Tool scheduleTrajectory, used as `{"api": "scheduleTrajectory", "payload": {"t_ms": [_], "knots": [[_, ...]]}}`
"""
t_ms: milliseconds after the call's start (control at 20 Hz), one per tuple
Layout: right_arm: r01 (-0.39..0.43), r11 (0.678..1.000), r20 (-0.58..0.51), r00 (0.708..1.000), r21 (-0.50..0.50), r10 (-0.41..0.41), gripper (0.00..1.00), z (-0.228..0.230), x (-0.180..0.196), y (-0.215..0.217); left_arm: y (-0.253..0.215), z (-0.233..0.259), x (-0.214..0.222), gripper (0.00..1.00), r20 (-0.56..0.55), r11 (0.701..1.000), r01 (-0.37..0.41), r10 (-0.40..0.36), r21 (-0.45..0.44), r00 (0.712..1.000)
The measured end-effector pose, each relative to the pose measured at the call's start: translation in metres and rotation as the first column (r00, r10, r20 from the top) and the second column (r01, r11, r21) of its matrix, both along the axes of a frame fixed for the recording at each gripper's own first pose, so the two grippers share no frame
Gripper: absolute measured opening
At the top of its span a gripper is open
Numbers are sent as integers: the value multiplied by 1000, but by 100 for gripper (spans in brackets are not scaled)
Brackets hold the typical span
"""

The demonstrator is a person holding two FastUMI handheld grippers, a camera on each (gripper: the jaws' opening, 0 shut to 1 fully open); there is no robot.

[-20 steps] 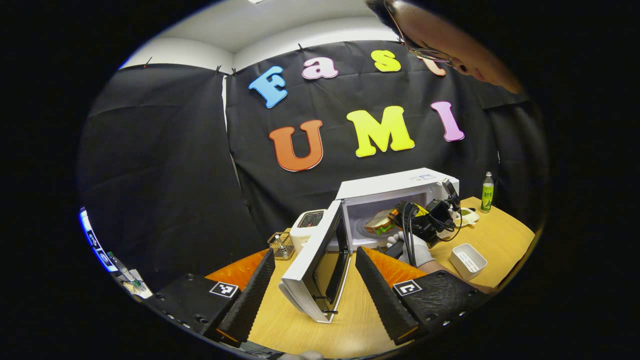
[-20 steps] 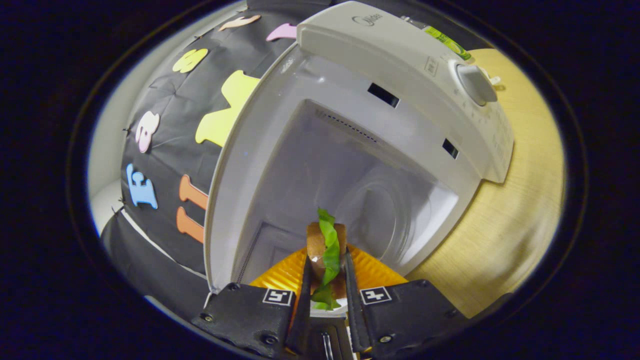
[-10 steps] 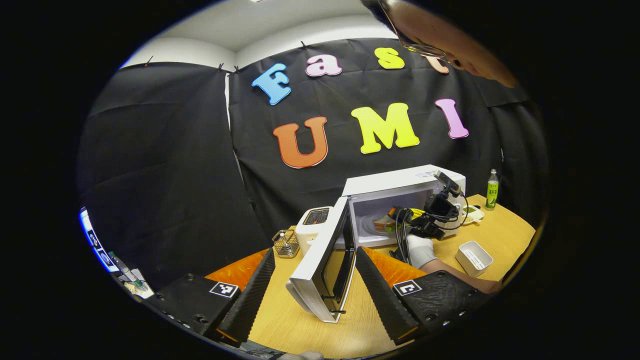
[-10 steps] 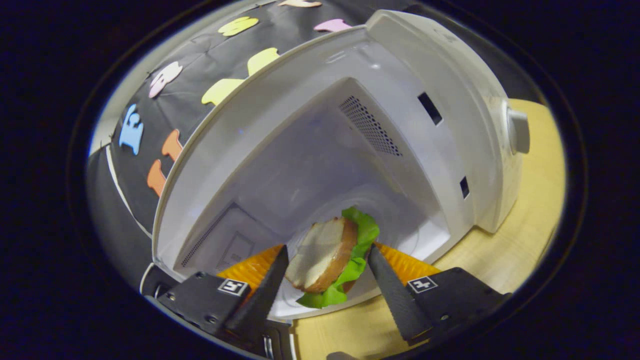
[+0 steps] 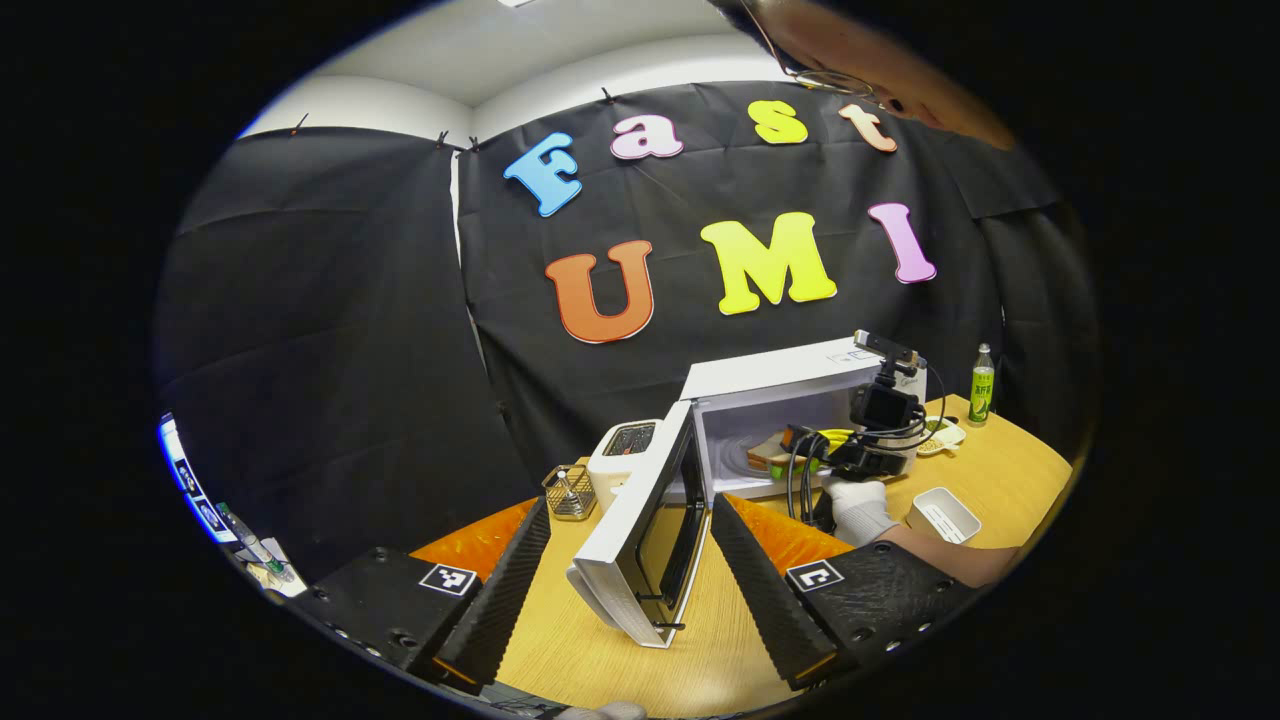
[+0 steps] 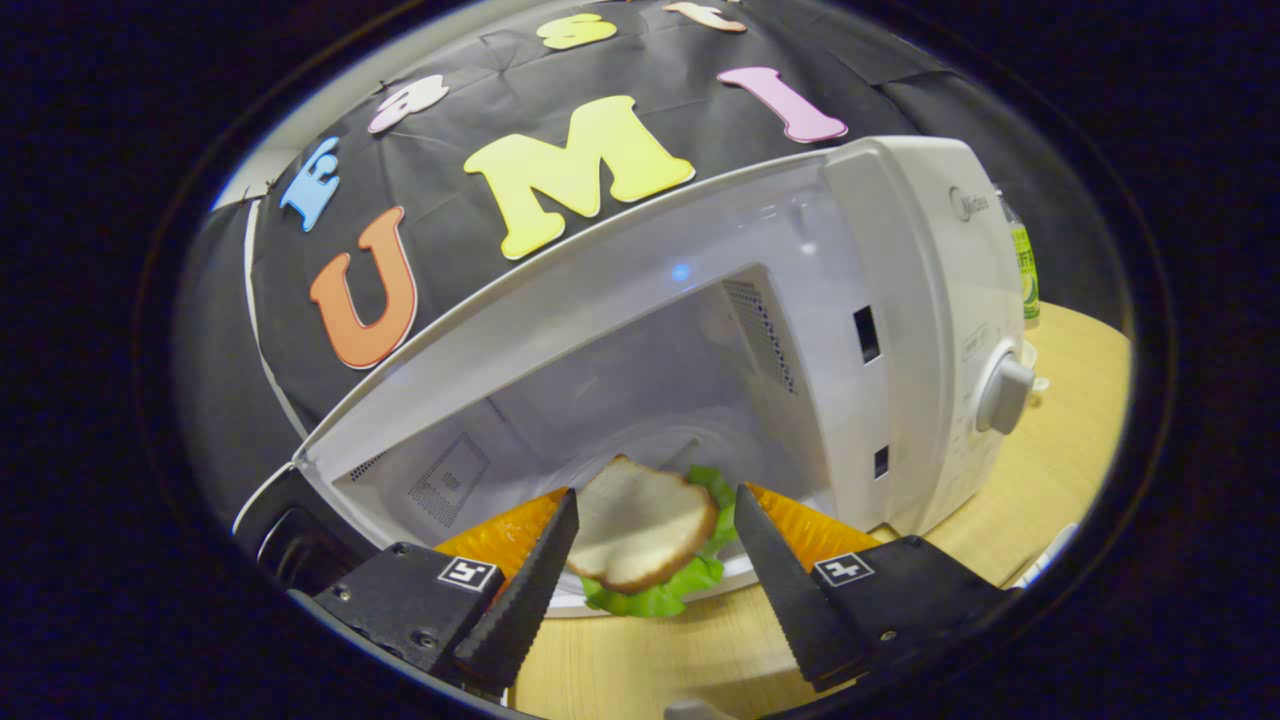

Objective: Open the microwave oven with the left hand, put the food in, and close the microwave oven.

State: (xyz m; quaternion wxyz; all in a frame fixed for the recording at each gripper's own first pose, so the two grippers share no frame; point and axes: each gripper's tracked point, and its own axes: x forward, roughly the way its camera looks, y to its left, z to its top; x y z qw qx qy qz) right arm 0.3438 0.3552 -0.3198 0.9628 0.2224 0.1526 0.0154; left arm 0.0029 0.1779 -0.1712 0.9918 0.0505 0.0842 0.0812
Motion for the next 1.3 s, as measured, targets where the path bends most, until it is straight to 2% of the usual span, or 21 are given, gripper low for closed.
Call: {"api": "scheduleTrajectory", "payload": {"t_ms": [250, 300, 450, 500, 550, 600, 650, 700, 750, 800, 1000, 1100, 1150, 1200, 1250, 1300], "knots": [[-72, 994, 57, 995, -86, 77, 90, 60, -30, -19, 1, 17, 4, 96, 24, 1000, 9, -9, 4, 1000], [-78, 990, 74, 993, -116, 87, 100, 75, -37, -29, 1, 20, 6, 96, 26, 1000, 14, -14, -2, 1000], [-124, 969, 112, 982, -213, 150, 100, 124, -62, -67, 2, 28, 9, 96, 37, 1000, 19, -18, -23, 999], [-123, 962, 127, 979, -243, 158, 89, 141, -71, -85, 3, 31, 8, 96, 41, 999, 24, -23, -29, 999], [-120, 954, 140, 977, -275, 164, 89, 157, -80, -103, 3, 33, 11, 96, 44, 999, 27, -26, -31, 999], [-120, 941, 137, 976, -316, 170, 100, 170, -89, -120, 4, 37, 14, 96, 51, 999, 30, -28, -28, 998], [-119, 926, 141, 973, -359, 180, 90, 182, -99, -137, 4, 40, 15, 96, 57, 999, 32, -30, -24, 998], [-112, 913, 144, 973, -392, 181, 89, 196, -106, -155, 4, 42, 18, 96, 60, 999, 34, -33, -23, 998], [-101, 905, 139, 975, -414, 173, 100, 206, -116, -172, 2, 43, 21, 96, 63, 999, 37, -35, -27, 997], [-93, 899, 140, 976, -429, 167, 92, 217, -125, -190, 1, 44, 23, 96, 64, 999, 39, -37, -34, 997], [-42, 887, 134, 984, -460, 116, 92, 247, -158, -260, -6, 53, 33, 96, 89, 998, 53, -49, -44, 995], [-6, 879, 136, 987, -477, 80, 92, 259, -176, -292, -7, 56, 37, 94, 100, 998, 55, -50, -42, 994], [16, 879, 145, 988, -477, 60, 100, 266, -185, -304, -7, 59, 38, 89, 110, 997, 59, -54, -43, 993], [31, 881, 151, 987, -473, 47, 100, 270, -192, -313, -7, 61, 41, 81, 116, 997, 61, -55, -44, 992], [44, 881, 156, 987, -471, 34, 91, 272, -199, -320, -8, 59, 42, 72, 113, 997, 65, -60, -47, 992], [55, 883, 158, 987, -467, 21, 100, 274, -204, -326, -8, 57, 44, 69, 110, 996, 72, -66, -52, 992]]}}
